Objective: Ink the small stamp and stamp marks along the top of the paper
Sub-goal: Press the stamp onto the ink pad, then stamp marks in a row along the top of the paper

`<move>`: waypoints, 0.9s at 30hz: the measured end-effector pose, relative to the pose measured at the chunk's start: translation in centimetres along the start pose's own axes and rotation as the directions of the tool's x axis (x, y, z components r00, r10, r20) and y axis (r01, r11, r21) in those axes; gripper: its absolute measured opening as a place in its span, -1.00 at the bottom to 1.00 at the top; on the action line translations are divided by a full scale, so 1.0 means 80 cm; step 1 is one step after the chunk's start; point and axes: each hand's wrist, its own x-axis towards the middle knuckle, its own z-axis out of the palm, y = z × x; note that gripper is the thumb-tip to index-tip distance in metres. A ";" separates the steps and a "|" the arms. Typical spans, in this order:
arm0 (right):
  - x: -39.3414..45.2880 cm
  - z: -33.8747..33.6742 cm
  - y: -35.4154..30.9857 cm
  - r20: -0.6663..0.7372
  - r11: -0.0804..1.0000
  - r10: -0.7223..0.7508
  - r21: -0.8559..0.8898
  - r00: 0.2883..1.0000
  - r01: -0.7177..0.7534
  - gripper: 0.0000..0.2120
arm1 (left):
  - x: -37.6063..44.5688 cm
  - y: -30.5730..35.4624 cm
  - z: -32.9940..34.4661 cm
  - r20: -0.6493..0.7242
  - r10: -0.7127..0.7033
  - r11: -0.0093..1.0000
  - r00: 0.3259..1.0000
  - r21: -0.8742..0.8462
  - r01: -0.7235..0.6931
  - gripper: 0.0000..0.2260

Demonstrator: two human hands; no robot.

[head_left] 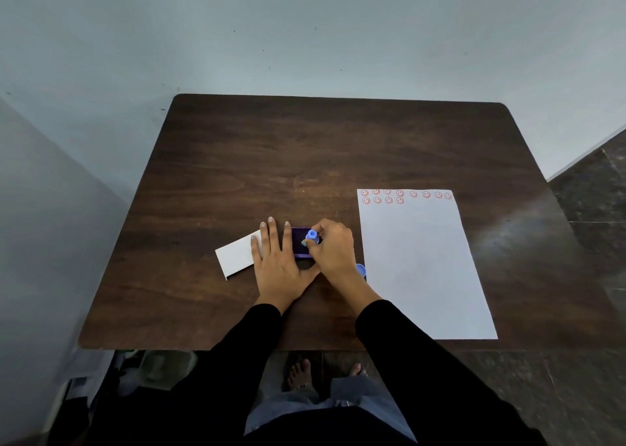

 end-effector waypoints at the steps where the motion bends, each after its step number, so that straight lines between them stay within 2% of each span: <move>1: 0.000 -0.001 -0.001 0.008 1.000 0.007 0.000 1.000 -0.007 -0.79 | 0.000 0.000 0.000 0.003 0.002 1.000 1.000 0.000 -0.002 -0.11; 4: 0.005 -0.011 -0.003 0.003 0.999 0.028 0.034 1.000 -0.028 -0.83 | 0.001 0.002 -0.002 -0.004 0.006 1.000 1.000 -0.008 -0.006 -0.08; 6: 0.009 -0.025 0.000 -0.060 0.967 0.112 0.236 0.992 -0.095 -0.87 | -0.001 0.005 -0.002 -0.038 -0.005 1.000 0.999 -0.011 0.005 -0.01; 7: 0.011 -0.035 0.002 -0.072 0.897 0.213 0.409 0.974 -0.166 -0.89 | -0.002 0.007 -0.003 -0.064 -0.012 1.000 0.998 -0.019 0.011 0.04; 8: 0.014 -0.048 0.006 -0.046 0.755 0.343 0.608 0.938 -0.246 -0.90 | -0.002 0.009 -0.004 -0.091 -0.020 0.999 0.996 -0.034 0.017 0.08; 9: 0.019 -0.061 0.012 0.031 0.542 0.448 0.786 0.894 -0.299 -0.91 | -0.001 0.012 -0.005 -0.119 -0.029 0.998 0.992 -0.053 0.023 0.10; 11: 0.026 -0.088 0.029 0.211 0.122 0.514 0.942 0.831 -0.314 -0.94 | 0.005 0.020 -0.009 -0.176 -0.025 0.995 0.984 -0.098 0.008 0.07; 13: 0.029 -0.110 0.049 0.333 -0.130 0.492 0.942 0.804 -0.310 -0.84 | 0.021 0.040 -0.015 -0.209 0.027 0.987 0.977 -0.147 -0.059 -0.04; 15: 0.030 -0.125 0.066 0.388 -0.265 0.441 0.918 0.809 -0.296 -0.76 | 0.044 0.070 -0.019 -0.218 0.099 0.974 0.971 -0.178 -0.140 -0.19; 17: 0.033 -0.135 0.080 0.409 -0.362 0.391 0.892 0.825 -0.271 -0.72 | 0.070 0.103 -0.018 -0.172 0.156 0.961 0.973 -0.202 -0.189 -0.31; 19: 0.037 -0.144 0.089 0.420 -0.423 0.368 0.870 0.830 -0.253 -0.70 | 0.094 0.130 -0.011 -0.062 0.189 0.960 0.980 -0.198 -0.198 -0.39; 23: 0.044 -0.153 0.106 0.429 -0.470 0.369 0.852 0.825 -0.233 -0.70 | 0.137 0.153 0.012 0.125 0.212 0.975 0.969 -0.088 -0.202 -0.42; 27: 0.049 -0.157 0.121 0.433 -0.480 0.394 0.849 0.811 -0.221 -0.68 | 0.169 0.154 0.024 0.182 0.216 0.976 0.959 -0.027 -0.215 -0.41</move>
